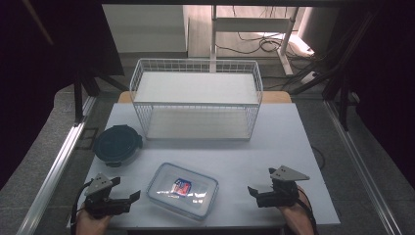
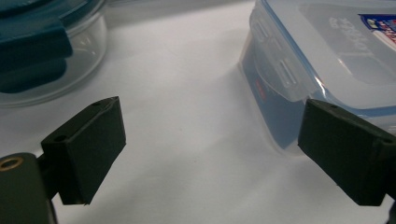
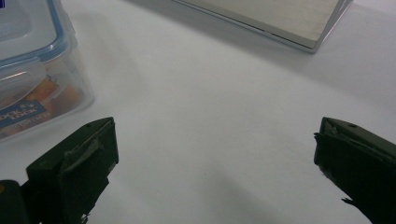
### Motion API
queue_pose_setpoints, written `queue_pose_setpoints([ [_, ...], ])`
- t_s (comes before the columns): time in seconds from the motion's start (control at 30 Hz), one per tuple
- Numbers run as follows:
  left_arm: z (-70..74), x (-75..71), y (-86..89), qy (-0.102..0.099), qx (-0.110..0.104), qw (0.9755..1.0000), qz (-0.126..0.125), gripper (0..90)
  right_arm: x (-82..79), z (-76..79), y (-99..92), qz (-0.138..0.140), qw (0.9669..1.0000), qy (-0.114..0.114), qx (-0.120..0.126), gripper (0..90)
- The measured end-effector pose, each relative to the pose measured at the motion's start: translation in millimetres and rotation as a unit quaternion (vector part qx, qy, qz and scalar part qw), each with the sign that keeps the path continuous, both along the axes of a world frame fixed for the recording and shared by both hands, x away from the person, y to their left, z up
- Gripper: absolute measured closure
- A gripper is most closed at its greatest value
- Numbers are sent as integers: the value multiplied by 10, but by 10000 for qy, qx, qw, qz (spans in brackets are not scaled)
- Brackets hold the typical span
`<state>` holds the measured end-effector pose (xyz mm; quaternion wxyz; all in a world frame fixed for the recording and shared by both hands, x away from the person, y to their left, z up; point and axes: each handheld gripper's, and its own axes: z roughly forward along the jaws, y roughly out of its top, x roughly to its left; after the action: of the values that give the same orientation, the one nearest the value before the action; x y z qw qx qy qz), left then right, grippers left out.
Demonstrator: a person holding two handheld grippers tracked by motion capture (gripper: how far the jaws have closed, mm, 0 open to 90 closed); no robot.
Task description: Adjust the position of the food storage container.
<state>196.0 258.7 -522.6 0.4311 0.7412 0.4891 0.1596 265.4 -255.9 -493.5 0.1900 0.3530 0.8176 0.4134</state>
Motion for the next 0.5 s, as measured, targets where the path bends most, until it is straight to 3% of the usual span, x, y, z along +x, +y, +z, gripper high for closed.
queue_pose_setpoints([
  [0.5, 13, -5, 30, -93, -111, 9999, -91, 84, -20, 2, 98, -60, 10000, 53, 33, 0],
])
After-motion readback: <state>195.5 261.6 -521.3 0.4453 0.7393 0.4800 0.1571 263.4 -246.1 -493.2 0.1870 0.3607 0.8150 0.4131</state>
